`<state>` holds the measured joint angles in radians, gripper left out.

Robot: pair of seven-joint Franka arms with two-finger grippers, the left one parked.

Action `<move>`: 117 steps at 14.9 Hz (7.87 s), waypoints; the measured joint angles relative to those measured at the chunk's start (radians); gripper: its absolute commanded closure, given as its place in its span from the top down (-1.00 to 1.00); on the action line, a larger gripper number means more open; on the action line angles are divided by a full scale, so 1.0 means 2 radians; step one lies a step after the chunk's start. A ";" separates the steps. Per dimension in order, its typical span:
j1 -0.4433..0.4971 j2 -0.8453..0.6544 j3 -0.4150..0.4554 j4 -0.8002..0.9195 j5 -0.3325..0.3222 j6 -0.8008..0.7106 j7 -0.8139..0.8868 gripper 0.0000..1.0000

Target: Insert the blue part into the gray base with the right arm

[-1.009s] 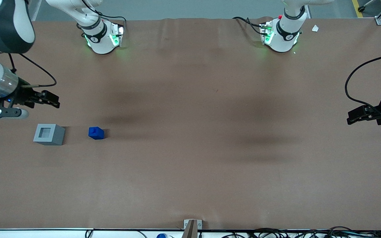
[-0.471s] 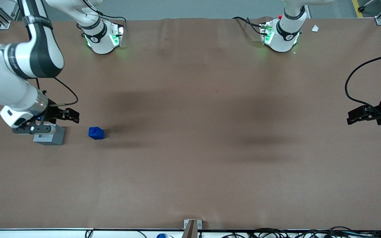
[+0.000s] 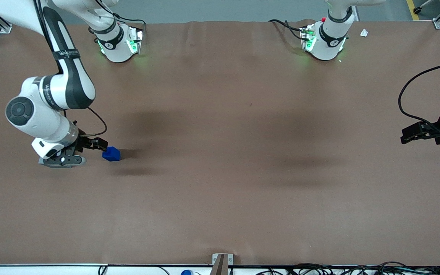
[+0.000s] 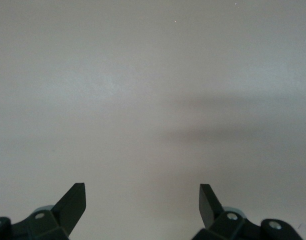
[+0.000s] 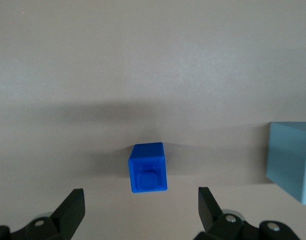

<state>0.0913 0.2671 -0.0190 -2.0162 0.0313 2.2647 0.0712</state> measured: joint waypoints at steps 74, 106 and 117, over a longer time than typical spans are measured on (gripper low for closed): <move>0.003 0.036 -0.005 -0.026 0.015 0.065 -0.036 -0.65; -0.186 -0.002 -0.013 0.016 0.014 -0.009 -0.199 -0.70; -0.187 0.008 -0.013 0.007 0.007 -0.004 -0.200 -0.70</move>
<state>-0.2821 0.2831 -0.0460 -2.0025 0.0457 2.2560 -0.3288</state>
